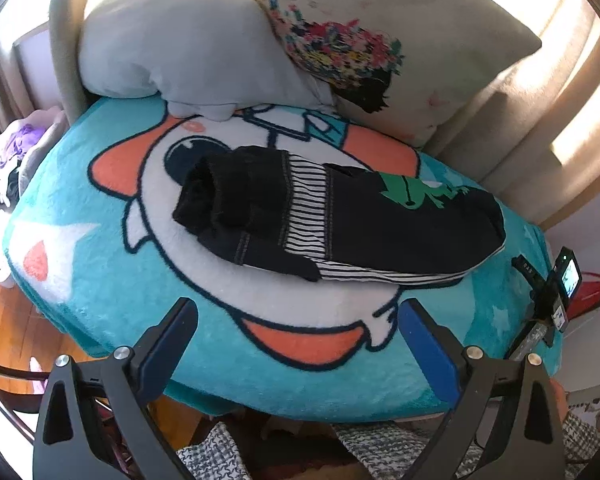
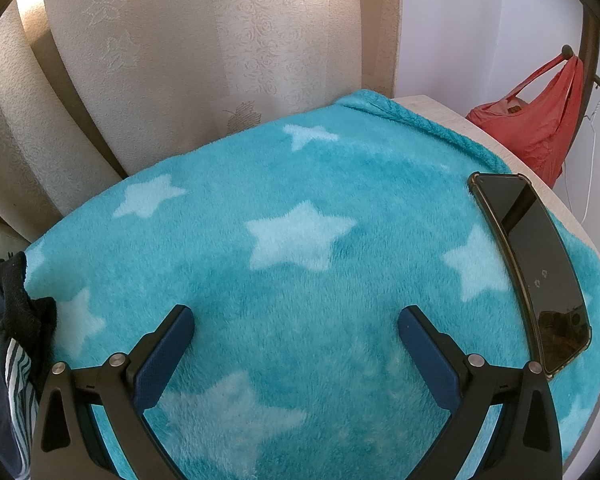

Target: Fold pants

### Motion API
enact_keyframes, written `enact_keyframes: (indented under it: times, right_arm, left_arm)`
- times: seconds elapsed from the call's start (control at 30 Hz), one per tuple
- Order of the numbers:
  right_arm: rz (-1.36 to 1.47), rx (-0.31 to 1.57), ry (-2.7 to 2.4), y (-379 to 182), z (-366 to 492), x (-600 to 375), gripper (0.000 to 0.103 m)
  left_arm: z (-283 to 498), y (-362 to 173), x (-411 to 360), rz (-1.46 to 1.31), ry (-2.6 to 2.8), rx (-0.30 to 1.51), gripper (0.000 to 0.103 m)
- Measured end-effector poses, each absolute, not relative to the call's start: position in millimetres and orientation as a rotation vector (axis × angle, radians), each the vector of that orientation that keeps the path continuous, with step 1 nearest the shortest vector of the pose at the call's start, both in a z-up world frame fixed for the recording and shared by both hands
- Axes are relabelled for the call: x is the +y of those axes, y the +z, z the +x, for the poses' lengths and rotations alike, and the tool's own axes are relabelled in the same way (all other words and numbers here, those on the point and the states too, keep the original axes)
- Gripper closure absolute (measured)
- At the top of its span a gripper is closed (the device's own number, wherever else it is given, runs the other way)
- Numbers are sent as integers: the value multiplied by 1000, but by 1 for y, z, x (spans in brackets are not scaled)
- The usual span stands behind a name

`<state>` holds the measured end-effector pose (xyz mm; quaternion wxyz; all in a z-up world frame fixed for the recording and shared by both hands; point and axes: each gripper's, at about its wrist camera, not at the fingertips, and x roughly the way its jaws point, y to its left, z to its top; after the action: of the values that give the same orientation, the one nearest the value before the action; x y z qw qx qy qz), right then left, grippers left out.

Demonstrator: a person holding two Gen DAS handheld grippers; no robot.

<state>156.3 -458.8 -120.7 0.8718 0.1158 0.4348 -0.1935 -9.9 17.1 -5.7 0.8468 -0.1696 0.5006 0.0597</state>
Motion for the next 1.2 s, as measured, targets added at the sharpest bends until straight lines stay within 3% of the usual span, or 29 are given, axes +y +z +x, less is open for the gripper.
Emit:
enact_keyframes:
  times: [0.63,0.87,1.0,1.2]
  right_arm:
    - [244,914,-410,-121,158,-460,0]
    - [229,1096,-276,-117,177,-472,0]
    - [242,1121,-254,-103,166,-480,18]
    - [277,1007,-155,-60,119,-458,18]
  left_arm:
    - [-27,-2,32,-380,271,1068,6]
    - [-33,14,94,-538,341,964,9]
    - [-41,12,134,-658,390,906,9]
    - [-18,-12,134,-667,341,943,9]
